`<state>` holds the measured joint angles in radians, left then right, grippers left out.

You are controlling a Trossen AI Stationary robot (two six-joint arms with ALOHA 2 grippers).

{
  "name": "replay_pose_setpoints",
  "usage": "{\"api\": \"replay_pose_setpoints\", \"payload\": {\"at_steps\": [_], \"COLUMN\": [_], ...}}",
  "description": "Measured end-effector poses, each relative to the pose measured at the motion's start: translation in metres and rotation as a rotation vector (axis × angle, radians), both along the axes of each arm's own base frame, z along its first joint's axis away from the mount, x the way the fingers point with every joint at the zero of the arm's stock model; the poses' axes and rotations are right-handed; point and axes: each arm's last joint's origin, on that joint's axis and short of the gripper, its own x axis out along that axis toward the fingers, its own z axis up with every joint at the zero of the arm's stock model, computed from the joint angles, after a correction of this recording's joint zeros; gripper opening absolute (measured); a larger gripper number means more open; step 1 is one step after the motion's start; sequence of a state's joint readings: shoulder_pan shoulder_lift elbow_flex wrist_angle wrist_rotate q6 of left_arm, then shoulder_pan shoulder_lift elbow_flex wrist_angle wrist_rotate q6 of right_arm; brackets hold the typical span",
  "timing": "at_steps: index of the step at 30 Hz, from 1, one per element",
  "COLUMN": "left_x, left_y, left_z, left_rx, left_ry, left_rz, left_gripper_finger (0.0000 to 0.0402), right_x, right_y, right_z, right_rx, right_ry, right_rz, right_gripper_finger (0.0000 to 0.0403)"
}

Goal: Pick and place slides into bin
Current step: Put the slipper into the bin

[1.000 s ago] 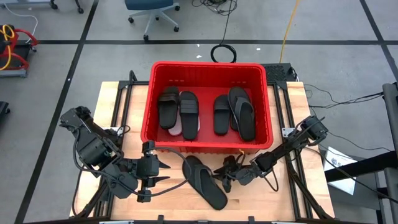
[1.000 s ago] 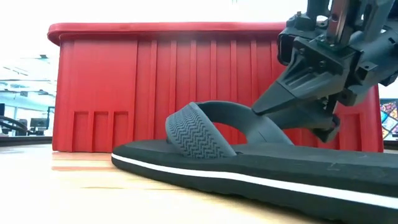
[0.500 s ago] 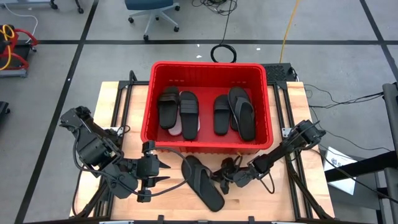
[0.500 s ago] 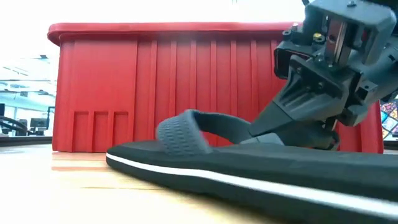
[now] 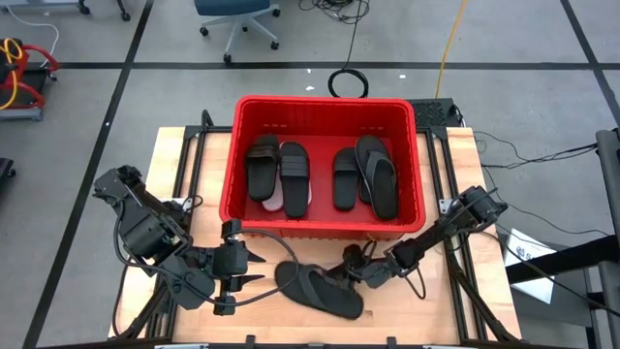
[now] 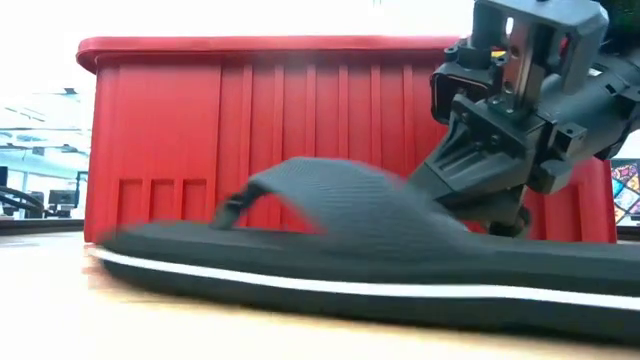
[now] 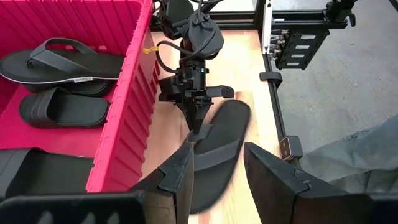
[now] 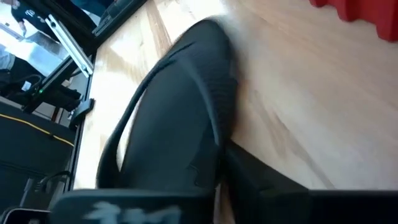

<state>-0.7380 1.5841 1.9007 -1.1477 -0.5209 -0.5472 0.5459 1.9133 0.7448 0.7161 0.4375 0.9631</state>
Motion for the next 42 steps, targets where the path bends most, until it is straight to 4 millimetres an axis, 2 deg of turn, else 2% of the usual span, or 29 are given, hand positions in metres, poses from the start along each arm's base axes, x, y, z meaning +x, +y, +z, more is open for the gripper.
{"api": "replay_pose_setpoints", "payload": {"at_steps": [12,18,29,42], "left_x": [0.0,0.0,0.0,0.0], "left_y": [0.0,0.0,0.0,0.0], "left_z": [0.0,0.0,0.0,0.0], "left_rx": [0.001,0.0,-0.001,0.031], "left_ry": [0.0,0.002,0.004,0.002], "left_rz": [-0.001,-0.003,-0.005,-0.033], "left_gripper_finger": [0.0138,0.0138,0.0138,0.0138], "right_x": [0.002,-0.003,-0.026,-0.051], "right_y": [-0.002,-0.002,0.0,-0.004], "right_z": [0.004,0.016,0.07,0.118], "right_rx": [0.009,-0.012,-0.044,-0.018], "right_ry": [-0.015,0.0,-0.057,-0.126], "right_rz": [0.012,0.021,-0.063,0.01], "right_gripper_finger": [0.0002,0.0001,0.0,0.0]}}
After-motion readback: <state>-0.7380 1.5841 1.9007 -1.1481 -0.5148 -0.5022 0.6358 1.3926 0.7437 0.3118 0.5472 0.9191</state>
